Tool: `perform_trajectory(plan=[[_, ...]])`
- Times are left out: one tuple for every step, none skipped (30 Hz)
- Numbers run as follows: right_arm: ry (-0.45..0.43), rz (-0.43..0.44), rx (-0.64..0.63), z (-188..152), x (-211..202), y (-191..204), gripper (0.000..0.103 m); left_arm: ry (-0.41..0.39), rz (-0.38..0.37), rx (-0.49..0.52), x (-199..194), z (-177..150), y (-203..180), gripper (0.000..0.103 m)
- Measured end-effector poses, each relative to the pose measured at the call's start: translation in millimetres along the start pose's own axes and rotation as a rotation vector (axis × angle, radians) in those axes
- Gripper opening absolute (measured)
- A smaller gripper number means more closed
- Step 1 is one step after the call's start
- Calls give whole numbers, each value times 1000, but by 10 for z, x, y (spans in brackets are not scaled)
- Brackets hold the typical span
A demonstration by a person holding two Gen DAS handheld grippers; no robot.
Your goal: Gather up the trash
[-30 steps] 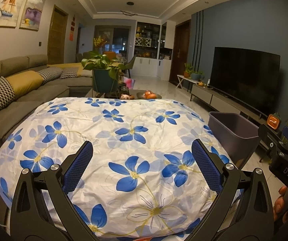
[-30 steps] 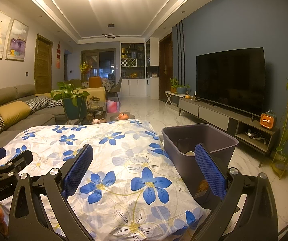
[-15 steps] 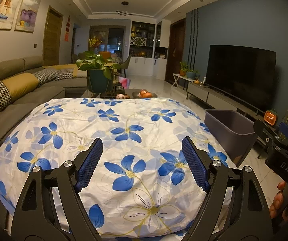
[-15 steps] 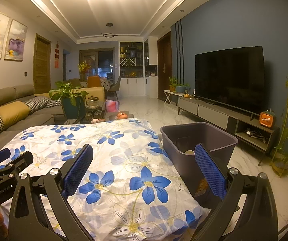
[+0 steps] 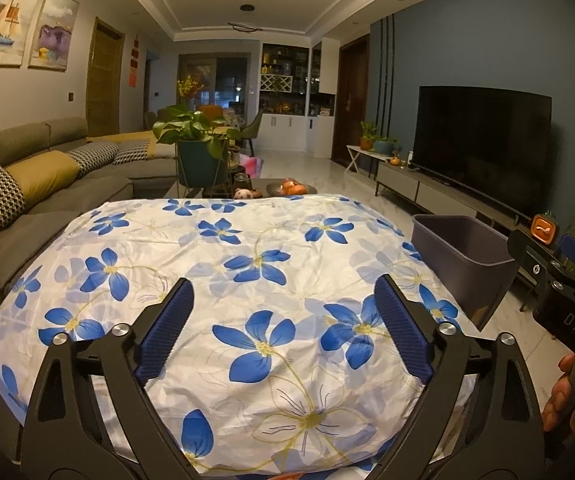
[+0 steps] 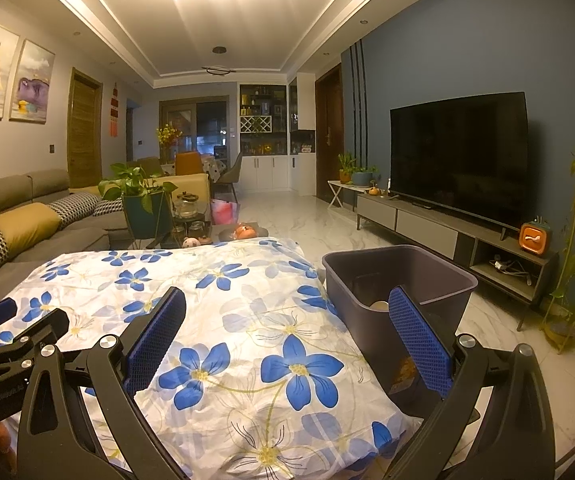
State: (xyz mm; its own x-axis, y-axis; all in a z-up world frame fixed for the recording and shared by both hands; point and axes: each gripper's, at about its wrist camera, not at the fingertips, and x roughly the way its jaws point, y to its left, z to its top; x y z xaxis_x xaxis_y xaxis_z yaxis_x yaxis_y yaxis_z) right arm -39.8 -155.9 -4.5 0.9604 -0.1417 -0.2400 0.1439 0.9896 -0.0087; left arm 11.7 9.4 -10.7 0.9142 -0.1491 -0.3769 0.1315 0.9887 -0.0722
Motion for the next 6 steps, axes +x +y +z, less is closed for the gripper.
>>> perform_trajectory(plan=[[0, 0, -1, 3, -4, 16, 98, -2, 4, -1, -3, -1, 16, 94], [1, 0, 0, 7, -1, 14, 98, -3, 13, -1, -4, 2, 28, 94], [1, 0, 1, 7, 0, 12, 98, -6, 19, 2, -2, 10, 39, 94], [2, 1, 2, 7, -3, 21, 98, -8, 24, 8, 7, 18, 34, 94], [3, 2, 3, 12, -3, 28, 98, -10, 27, 12, 6, 20, 36, 94], [4, 3, 4, 18, -7, 49, 98, -13, 30, 15, 1, 19, 55, 94]])
